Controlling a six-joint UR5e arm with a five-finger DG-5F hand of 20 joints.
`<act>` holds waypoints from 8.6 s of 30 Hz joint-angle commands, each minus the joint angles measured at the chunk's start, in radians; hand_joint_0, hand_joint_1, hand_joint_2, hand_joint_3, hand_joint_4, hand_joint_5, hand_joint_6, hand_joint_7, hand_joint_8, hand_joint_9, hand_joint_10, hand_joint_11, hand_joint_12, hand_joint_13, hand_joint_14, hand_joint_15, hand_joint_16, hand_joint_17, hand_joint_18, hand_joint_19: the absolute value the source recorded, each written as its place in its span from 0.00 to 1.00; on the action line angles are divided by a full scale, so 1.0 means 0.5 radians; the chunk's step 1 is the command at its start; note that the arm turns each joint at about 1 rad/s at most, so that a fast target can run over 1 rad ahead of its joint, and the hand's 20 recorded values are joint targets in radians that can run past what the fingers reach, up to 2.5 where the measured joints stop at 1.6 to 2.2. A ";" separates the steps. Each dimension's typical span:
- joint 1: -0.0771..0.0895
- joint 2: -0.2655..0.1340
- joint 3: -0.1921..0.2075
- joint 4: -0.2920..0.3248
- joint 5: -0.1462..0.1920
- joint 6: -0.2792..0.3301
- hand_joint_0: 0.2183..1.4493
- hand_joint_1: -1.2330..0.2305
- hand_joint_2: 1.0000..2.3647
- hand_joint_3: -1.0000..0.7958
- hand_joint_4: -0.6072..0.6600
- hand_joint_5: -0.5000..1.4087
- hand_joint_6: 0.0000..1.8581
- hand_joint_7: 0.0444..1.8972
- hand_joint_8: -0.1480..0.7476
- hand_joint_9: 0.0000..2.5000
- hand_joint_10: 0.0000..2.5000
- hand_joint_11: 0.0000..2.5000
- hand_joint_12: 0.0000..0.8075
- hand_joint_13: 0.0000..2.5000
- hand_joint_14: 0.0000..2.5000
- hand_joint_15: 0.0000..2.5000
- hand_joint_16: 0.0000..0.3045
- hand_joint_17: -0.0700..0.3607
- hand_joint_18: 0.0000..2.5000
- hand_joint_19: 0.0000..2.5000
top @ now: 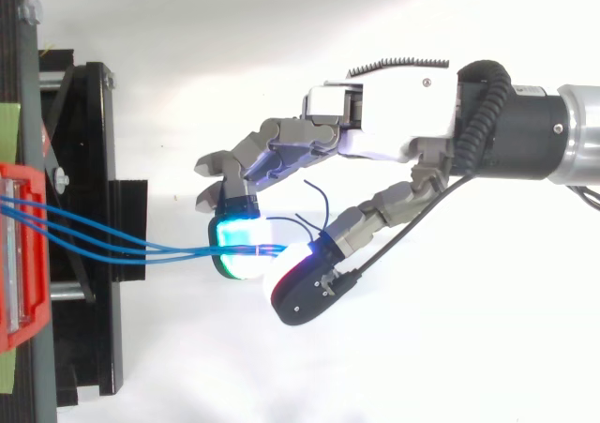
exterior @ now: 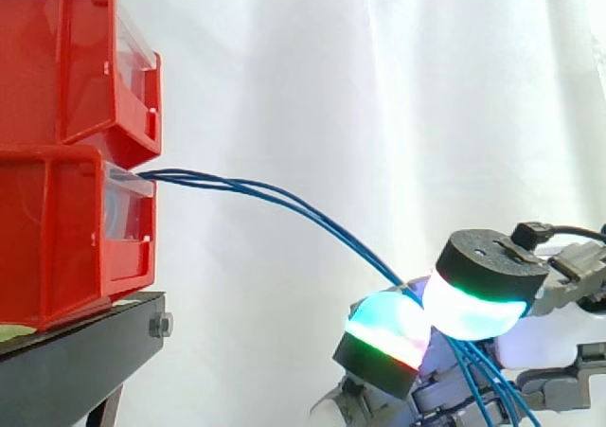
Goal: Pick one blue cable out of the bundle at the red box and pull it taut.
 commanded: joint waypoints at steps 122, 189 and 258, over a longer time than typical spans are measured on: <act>0.004 0.000 0.166 -0.090 -0.009 0.012 0.43 0.16 0.00 0.28 0.47 0.16 0.49 0.49 0.40 0.18 0.00 0.07 0.41 0.11 0.00 0.01 0.16 0.42 0.19 0.02; 0.004 0.000 0.185 -0.090 -0.009 0.012 0.20 0.31 0.00 0.28 0.57 0.17 0.48 0.44 0.52 0.21 0.00 0.09 0.47 0.12 0.00 0.03 0.19 0.47 0.19 0.07; -0.039 0.218 0.182 -0.833 0.022 -0.077 0.31 0.29 0.01 0.52 0.53 0.21 0.48 0.58 0.62 0.45 0.00 0.36 0.47 0.21 0.00 0.07 0.19 0.46 0.25 0.08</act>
